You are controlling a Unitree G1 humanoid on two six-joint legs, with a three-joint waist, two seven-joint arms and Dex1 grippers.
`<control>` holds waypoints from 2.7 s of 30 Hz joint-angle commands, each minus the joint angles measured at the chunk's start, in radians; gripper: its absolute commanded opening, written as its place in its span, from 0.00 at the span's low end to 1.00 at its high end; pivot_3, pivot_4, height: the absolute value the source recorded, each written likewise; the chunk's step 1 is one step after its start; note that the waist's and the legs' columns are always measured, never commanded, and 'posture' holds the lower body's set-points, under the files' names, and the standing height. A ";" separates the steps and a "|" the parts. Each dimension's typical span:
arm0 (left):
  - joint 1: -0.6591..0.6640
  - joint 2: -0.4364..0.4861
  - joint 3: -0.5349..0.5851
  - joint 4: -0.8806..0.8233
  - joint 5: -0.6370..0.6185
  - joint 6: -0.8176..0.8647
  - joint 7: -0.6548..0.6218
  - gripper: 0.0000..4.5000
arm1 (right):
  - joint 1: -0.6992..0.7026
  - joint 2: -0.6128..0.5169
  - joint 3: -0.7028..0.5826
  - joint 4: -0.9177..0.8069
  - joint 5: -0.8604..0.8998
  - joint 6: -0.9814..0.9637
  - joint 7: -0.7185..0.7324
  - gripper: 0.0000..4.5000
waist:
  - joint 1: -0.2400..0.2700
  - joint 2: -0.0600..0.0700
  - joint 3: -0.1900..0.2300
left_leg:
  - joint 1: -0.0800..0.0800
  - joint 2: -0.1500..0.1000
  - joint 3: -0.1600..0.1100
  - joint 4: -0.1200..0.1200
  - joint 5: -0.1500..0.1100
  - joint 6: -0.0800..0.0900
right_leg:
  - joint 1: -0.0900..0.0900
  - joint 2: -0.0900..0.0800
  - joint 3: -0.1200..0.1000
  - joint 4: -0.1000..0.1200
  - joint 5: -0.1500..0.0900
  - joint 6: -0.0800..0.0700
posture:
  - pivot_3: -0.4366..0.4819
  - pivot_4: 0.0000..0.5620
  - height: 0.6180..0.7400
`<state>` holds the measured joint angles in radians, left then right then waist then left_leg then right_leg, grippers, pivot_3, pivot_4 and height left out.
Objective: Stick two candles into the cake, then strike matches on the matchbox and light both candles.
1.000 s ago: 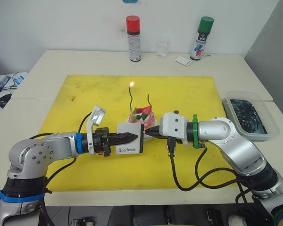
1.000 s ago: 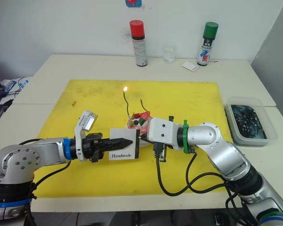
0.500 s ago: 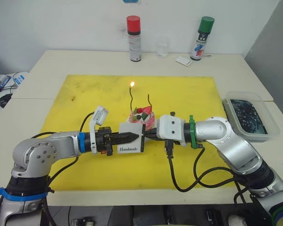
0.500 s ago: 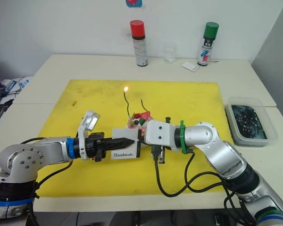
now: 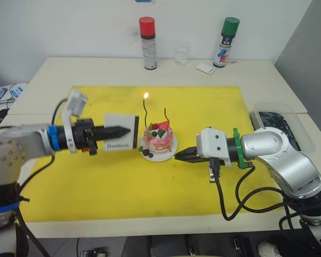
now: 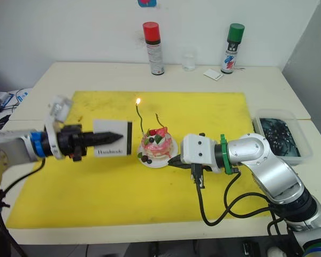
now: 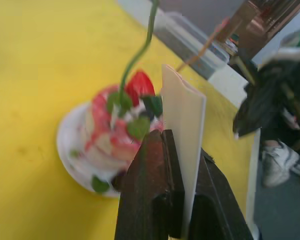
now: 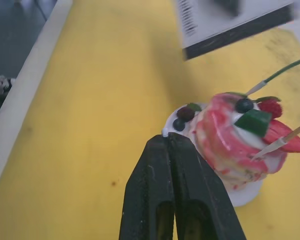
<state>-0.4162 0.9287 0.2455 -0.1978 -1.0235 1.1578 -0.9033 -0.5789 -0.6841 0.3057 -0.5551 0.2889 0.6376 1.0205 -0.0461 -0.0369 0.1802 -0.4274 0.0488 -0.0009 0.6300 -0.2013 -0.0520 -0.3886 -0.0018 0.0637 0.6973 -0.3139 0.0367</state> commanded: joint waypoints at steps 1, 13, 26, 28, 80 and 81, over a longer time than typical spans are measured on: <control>0.027 -0.014 0.022 -0.085 -0.044 0.021 0.024 0.00 | 0.006 0.002 -0.042 -0.051 0.034 0.061 -0.039 0.01 | 0.005 0.000 0.000 | 0.000 0.000 0.000 0.000 0.000 0.000 | 0.000 0.000 0.000 0.000 0.000 0.000 | 0.48 0.27 1.00; 0.053 -0.220 -0.070 -0.169 -0.054 0.019 0.180 0.00 | 0.034 0.017 -0.091 -0.166 0.124 0.241 -0.164 0.01 | 0.015 0.000 0.000 | 0.000 -0.001 0.000 0.001 0.000 0.000 | 0.001 0.000 0.000 0.000 0.000 0.000 | 0.48 0.27 1.00; 0.043 -0.233 -0.067 -0.180 -0.104 0.036 0.204 0.00 | 0.062 0.032 -0.135 -0.219 0.211 0.350 -0.276 0.01 | 0.014 0.000 0.000 | 0.000 -0.001 0.000 0.001 0.000 0.000 | 0.001 0.000 0.001 0.000 0.000 0.000 | 0.48 0.27 1.00; 0.035 -0.242 -0.070 -0.178 -0.105 0.033 0.213 0.00 | 0.053 0.036 -0.125 -0.223 0.215 0.354 -0.291 0.01 | 0.015 0.000 0.000 | 0.000 -0.001 0.000 0.001 0.000 0.000 | 0.001 0.000 0.001 0.000 0.000 0.000 | 0.48 0.27 1.00; 0.038 -0.224 -0.068 -0.198 -0.104 0.032 0.202 0.00 | 0.503 0.293 -0.103 0.232 -0.129 -0.324 -0.523 0.01 | 0.014 -0.001 -0.001 | 0.001 -0.001 0.002 0.001 0.000 -0.001 | 0.001 0.001 0.002 0.000 0.000 0.000 | 0.48 0.27 1.00; 0.040 -0.221 -0.067 -0.198 -0.104 0.032 0.202 0.00 | 0.505 0.297 -0.103 0.239 -0.128 -0.324 -0.519 0.05 | 0.014 -0.001 -0.001 | 0.001 -0.001 0.002 0.001 0.000 -0.001 | 0.001 0.001 0.002 0.000 0.000 0.000 | 0.48 0.27 1.00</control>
<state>-0.3690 0.6957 0.1634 -0.3667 -1.1019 1.1936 -0.6894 -0.0799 -0.3899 0.2049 -0.3078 0.1657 0.3380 0.4997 -0.0322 -0.0381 0.1795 -0.4267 0.0478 0.0005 0.6313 -0.2010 -0.0525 -0.3876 -0.0012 0.0655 0.6976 -0.3138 0.0369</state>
